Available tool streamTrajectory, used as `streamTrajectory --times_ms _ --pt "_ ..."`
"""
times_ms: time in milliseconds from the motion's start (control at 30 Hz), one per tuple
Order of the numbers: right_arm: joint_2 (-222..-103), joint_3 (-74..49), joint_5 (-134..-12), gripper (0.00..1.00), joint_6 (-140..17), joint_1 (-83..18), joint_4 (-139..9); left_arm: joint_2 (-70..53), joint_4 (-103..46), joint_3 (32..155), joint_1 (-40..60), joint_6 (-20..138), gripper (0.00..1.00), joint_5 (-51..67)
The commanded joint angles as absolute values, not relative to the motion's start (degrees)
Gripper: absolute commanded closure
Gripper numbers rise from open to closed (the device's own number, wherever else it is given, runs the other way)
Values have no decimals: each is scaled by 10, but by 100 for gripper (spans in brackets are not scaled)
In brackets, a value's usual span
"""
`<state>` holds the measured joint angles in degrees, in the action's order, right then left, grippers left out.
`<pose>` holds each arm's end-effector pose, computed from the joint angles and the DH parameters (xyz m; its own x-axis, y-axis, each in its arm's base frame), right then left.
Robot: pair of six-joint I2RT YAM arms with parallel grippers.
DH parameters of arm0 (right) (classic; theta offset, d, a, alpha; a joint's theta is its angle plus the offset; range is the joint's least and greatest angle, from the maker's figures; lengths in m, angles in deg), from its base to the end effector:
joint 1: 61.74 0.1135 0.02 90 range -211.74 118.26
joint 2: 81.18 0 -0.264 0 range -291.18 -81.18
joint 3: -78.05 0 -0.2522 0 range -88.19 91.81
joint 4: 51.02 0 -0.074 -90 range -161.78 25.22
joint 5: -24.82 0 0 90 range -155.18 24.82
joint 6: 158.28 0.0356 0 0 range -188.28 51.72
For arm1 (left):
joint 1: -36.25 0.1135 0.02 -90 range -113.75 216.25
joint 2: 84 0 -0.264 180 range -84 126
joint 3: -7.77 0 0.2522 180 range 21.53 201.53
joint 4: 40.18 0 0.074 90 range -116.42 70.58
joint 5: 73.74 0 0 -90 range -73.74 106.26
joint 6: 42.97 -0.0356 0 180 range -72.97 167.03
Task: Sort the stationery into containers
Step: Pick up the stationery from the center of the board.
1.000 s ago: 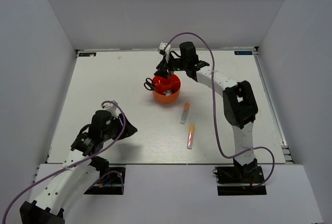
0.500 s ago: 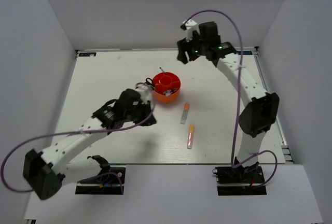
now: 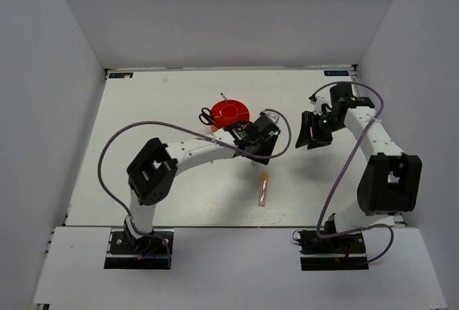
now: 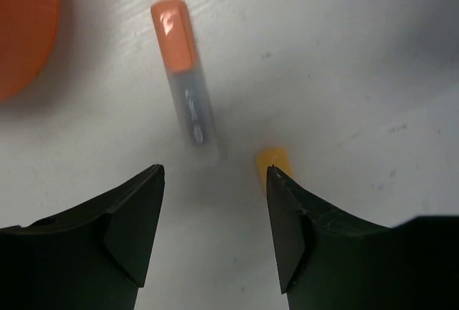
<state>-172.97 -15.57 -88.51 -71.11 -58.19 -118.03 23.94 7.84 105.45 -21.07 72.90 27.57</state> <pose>0.3101 0.0334 0.2519 -0.9416 -0.1038 -0.3203 -0.2230 0.9050 0.3622 0.2255 -0.3386 0.2271 -0.7491 0.3753 -0.5459 0.4921 0.8669 -0.0793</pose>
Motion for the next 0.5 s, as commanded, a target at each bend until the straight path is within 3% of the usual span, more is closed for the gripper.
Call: streamTrajectory --times_ms 0,300,467 --pt "-1650 -188 -951 43 -692 -604 -1135 285 101 1154 -211 711 31 322" --pt "-1631 -291 -1055 43 -634 -674 -1044 389 109 1222 -174 708 33 294" --pt "-1636 -289 -1080 43 -641 -696 -1048 415 107 1241 -173 709 35 311"
